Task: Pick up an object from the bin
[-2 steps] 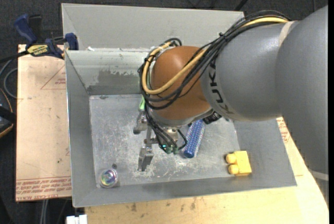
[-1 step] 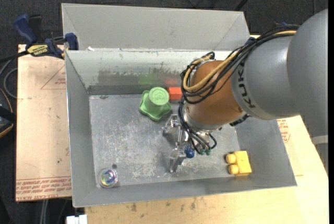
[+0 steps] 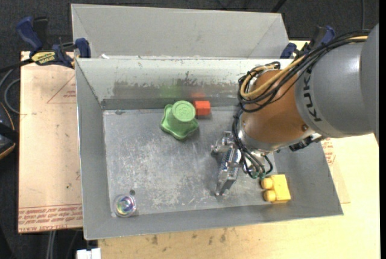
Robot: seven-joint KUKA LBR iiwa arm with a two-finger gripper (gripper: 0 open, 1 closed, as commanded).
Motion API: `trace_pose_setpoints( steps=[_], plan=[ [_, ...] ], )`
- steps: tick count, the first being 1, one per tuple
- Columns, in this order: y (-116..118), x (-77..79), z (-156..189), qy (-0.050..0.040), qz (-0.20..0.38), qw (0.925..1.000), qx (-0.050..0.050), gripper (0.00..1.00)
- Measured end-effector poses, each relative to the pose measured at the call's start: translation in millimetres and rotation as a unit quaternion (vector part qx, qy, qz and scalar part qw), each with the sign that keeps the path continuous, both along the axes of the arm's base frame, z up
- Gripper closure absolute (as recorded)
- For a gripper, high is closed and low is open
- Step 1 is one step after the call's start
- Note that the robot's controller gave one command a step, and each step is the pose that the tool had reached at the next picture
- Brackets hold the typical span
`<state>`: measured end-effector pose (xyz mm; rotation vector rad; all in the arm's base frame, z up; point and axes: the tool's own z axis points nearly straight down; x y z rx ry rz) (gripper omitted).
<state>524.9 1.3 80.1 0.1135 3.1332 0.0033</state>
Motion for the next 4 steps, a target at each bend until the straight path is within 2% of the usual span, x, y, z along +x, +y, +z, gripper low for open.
trace_pose_setpoints(
  steps=[1,2,3,4],
  plan=[
    [-79.1,23.0,-5.8,0.0001,0.037,0.9993,0.003,0.0],
    [-120.9,-6.6,18.0,0.0011,-0.017,0.9998,0.007,0.0],
    [-127.1,-7.6,16.9,0.0022,-0.021,0.9998,0.002,1.0],
    [-57.6,3.5,77.5,-0.0002,0.095,0.9955,0.0,1.0]
  ],
)
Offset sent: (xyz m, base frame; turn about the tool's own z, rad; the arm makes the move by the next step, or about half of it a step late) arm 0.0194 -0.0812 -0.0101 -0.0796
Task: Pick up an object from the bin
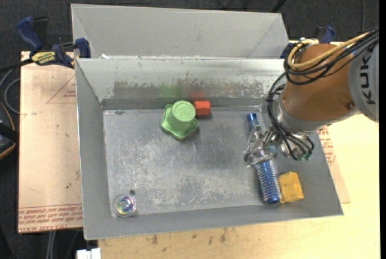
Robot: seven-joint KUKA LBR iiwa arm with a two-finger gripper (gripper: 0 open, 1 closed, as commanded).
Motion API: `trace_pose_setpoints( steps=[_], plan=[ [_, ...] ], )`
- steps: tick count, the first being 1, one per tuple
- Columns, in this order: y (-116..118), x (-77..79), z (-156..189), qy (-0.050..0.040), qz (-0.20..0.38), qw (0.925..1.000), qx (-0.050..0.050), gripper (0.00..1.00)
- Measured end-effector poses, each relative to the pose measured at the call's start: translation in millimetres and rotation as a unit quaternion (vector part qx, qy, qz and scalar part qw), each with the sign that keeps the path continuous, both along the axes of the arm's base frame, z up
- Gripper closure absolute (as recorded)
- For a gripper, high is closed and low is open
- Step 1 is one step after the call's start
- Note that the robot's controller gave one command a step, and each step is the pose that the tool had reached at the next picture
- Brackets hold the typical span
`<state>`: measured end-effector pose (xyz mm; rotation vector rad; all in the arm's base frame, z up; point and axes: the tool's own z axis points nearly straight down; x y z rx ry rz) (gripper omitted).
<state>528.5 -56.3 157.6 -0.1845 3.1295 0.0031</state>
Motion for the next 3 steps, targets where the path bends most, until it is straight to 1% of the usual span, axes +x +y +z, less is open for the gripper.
trace_pose_setpoints(
  steps=[1,2,3],
  plan=[
    [-10.6,-14.8,118.0,-0.0016,0.099,0.9951,-0.002,1.0],
    [-10.0,-15.7,114.9,0.0016,0.099,0.9951,-0.001,0.0],
    [-55.2,-47.5,13.6,0.0061,0.175,0.9846,0.0,0.0]
  ],
)
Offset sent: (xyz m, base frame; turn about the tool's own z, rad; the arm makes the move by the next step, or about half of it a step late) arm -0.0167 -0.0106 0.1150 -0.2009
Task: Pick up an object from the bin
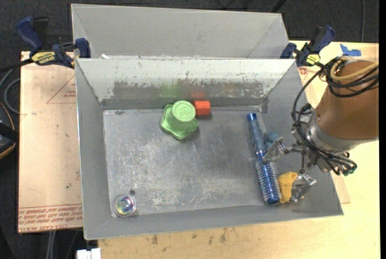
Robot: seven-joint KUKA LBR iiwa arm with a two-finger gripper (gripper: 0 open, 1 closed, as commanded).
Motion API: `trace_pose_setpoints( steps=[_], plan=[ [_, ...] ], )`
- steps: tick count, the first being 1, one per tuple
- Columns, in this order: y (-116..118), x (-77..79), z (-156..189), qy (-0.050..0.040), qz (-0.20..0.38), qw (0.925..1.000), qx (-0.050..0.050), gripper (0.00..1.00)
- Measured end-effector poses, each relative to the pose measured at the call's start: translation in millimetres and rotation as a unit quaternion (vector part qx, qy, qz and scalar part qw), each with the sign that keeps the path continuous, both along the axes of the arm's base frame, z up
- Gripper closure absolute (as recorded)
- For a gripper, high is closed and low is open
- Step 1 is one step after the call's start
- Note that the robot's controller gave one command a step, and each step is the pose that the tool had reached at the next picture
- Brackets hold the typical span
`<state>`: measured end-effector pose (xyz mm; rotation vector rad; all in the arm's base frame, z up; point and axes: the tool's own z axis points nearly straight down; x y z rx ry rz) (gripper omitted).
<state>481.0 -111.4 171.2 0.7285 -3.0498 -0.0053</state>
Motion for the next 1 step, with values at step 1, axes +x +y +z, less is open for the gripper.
trace_pose_setpoints(
  steps=[1],
  plan=[
    [-9.9,14.3,-93.3,-0.0073,0.025,0.9997,0.001,0.0]
  ],
)
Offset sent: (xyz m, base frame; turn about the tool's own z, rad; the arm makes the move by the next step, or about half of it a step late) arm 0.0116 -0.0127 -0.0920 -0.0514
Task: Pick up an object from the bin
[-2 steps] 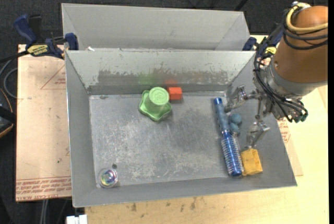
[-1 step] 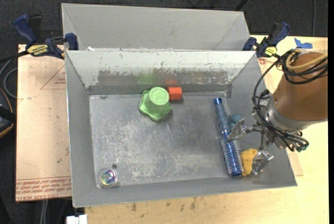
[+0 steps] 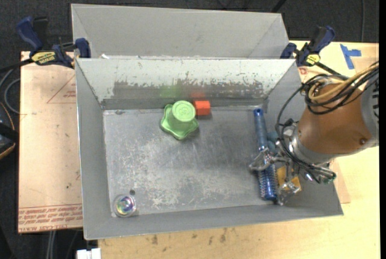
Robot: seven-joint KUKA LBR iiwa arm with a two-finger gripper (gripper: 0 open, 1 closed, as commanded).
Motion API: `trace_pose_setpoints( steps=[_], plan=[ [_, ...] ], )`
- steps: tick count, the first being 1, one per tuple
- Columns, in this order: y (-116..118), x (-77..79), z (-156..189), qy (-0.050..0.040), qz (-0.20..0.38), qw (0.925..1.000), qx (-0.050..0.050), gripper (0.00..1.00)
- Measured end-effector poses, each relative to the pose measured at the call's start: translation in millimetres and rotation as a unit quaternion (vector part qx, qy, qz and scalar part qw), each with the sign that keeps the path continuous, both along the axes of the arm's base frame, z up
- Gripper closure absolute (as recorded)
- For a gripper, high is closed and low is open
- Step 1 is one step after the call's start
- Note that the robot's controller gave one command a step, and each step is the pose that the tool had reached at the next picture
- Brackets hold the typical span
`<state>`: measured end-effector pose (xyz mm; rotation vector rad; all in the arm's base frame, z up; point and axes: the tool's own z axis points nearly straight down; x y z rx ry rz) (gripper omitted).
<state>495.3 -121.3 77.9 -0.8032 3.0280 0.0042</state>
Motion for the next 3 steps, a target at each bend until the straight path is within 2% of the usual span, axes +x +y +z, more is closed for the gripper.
trace_pose_setpoints(
  steps=[1,2,3],
  plan=[
    [0.4,-0.9,1.7,0.0018,0.002,1.0,0.0,1.0],
    [14.8,-2.4,91.3,0.0004,0.071,0.9975,-0.002,1.0],
    [11.4,3.8,163.2,-0.0006,0.057,0.9984,-0.003,1.0]
  ],
)
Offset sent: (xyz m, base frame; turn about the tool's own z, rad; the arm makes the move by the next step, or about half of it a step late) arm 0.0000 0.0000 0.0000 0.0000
